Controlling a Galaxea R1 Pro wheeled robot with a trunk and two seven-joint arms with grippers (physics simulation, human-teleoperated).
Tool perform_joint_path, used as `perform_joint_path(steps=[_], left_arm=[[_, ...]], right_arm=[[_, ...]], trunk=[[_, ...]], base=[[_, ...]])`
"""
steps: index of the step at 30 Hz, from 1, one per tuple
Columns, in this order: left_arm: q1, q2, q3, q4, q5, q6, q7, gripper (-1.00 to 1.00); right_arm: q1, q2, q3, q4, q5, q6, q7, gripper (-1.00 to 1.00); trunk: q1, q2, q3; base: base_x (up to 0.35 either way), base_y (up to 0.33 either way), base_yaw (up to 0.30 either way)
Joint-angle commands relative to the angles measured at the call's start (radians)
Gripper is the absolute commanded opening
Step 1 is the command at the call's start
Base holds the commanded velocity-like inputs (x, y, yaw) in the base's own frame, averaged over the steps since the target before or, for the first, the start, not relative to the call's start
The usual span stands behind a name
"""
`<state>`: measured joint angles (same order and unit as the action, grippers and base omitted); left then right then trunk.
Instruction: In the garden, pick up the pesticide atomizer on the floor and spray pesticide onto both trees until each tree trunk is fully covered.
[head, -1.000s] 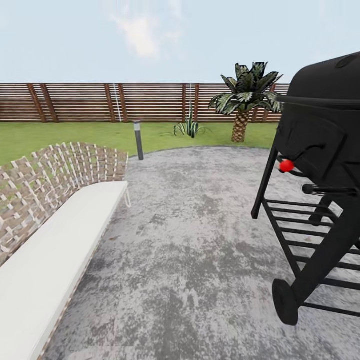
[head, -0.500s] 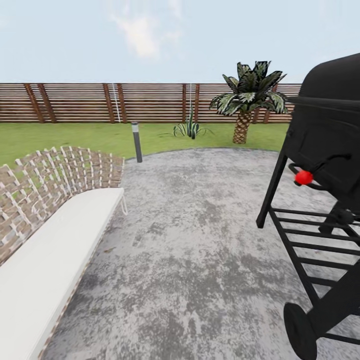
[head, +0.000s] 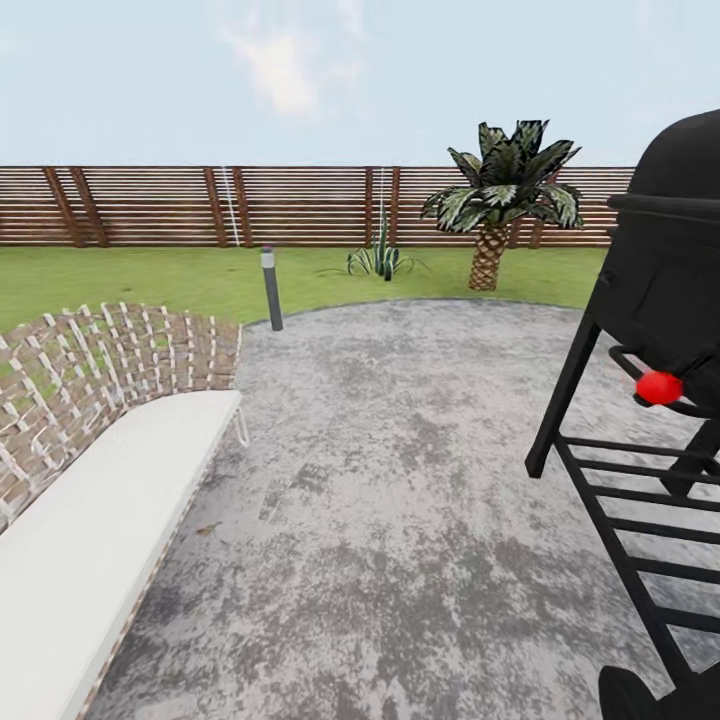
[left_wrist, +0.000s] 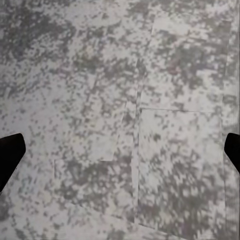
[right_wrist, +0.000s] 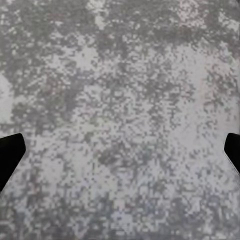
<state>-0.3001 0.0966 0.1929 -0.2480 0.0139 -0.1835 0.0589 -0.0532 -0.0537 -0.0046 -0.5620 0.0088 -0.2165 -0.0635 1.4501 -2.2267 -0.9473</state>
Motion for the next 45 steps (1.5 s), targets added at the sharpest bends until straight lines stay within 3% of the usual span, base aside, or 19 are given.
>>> perform_joint_path(steps=[1, 45], left_arm=[[-0.001, 0.0, -0.001, 0.001, 0.001, -0.004, 0.002, 1.0], [-0.001, 0.0, -0.001, 0.001, 0.001, -0.004, 0.002, 1.0]], right_arm=[[0.0, 0.0, 0.0, 0.001, 0.001, -0.003, -0.002, 1.0], [0.0, -0.001, 0.003, 0.002, 0.003, -0.003, -0.002, 1.0]], trunk=[[0.0, 0.0, -0.001], [0.0, 0.0, -0.001]], base=[[0.34, 0.005, 0.0], [0.34, 0.033, 0.0]])
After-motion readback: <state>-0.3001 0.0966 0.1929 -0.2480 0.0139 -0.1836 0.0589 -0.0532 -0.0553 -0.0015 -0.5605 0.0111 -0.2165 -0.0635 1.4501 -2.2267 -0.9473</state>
